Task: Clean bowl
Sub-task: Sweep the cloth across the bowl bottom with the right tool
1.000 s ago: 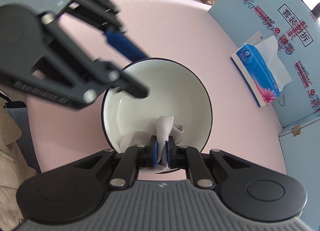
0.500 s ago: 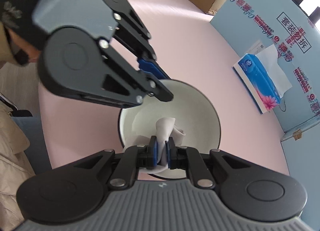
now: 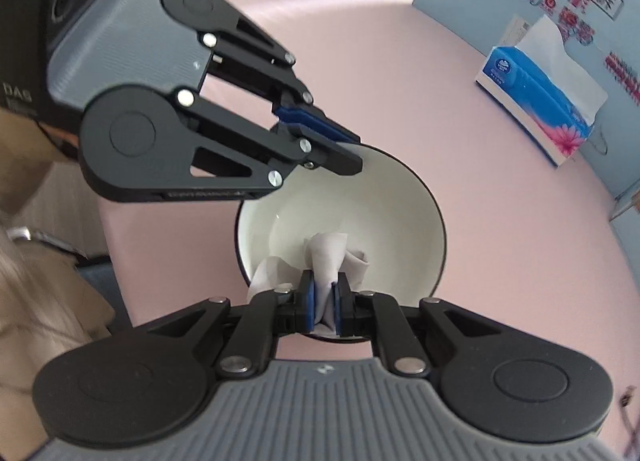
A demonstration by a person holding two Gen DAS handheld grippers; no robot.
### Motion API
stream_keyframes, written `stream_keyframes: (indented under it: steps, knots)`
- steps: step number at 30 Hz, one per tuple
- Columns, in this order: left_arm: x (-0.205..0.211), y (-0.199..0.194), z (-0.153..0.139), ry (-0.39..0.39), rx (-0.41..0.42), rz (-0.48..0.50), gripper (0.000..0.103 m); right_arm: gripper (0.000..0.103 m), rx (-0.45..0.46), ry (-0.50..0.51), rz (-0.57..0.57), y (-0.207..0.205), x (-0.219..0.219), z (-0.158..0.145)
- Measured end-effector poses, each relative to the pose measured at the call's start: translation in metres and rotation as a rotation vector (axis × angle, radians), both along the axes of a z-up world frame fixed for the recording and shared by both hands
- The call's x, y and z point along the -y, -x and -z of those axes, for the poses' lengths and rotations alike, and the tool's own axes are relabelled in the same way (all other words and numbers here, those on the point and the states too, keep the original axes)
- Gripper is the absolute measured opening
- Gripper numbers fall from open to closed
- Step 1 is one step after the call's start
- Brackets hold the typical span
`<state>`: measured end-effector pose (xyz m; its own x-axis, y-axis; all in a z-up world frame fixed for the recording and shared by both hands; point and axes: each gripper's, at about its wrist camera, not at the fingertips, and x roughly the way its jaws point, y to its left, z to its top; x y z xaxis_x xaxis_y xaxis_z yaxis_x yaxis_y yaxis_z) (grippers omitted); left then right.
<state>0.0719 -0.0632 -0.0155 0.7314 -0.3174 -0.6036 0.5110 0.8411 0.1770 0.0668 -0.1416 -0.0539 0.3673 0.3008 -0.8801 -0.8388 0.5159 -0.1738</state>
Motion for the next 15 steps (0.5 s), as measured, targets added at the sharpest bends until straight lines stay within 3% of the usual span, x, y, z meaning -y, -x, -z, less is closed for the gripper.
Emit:
stream_keyframes:
  steps: [6, 15]
  knots:
    - [-0.006, -0.001, -0.001, 0.024, -0.012, 0.015, 0.011, 0.011, 0.128, 0.193, -0.082, 0.006, -0.015, 0.008]
    - [-0.009, -0.003, 0.000, 0.033, -0.018, 0.024, 0.011, 0.008, 0.300, 0.314, -0.174, -0.006, -0.019, 0.017]
